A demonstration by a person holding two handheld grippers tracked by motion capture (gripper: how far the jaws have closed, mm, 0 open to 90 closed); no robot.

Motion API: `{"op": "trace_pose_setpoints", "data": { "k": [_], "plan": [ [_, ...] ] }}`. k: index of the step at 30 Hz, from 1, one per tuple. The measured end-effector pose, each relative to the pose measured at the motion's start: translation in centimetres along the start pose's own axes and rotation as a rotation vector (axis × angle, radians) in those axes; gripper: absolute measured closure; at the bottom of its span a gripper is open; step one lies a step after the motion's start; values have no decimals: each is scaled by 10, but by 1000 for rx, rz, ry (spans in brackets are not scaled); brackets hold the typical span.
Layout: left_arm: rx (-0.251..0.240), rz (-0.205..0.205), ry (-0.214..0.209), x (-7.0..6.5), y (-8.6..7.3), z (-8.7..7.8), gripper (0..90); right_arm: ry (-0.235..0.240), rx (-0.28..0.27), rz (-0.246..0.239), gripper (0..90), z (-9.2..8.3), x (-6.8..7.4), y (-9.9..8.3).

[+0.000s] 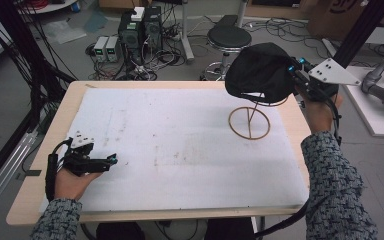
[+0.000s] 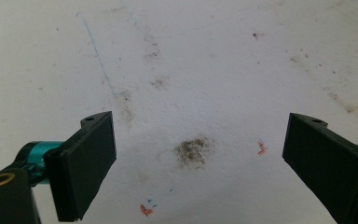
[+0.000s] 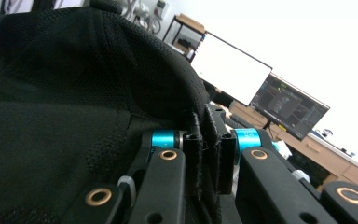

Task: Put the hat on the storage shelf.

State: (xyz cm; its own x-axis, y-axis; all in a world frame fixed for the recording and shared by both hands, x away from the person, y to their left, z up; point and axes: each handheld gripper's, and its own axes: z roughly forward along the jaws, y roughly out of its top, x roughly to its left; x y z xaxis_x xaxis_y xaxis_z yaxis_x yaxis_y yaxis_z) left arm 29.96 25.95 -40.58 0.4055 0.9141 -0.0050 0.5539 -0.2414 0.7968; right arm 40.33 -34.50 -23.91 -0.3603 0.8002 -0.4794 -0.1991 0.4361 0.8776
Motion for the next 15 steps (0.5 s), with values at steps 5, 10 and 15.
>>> {"op": "trace_pose_setpoints", "data": {
  "k": [5,10,15],
  "plan": [
    [3,-1,-1,-1,0,1,99,-4,58,4,850,7,-2,-18],
    [8,0,-1,-1,-2,1,99,-3,104,34,843,9,-4,-40],
    [10,3,-3,-1,-1,3,99,-5,117,57,838,7,-3,-51]
  ]
}}
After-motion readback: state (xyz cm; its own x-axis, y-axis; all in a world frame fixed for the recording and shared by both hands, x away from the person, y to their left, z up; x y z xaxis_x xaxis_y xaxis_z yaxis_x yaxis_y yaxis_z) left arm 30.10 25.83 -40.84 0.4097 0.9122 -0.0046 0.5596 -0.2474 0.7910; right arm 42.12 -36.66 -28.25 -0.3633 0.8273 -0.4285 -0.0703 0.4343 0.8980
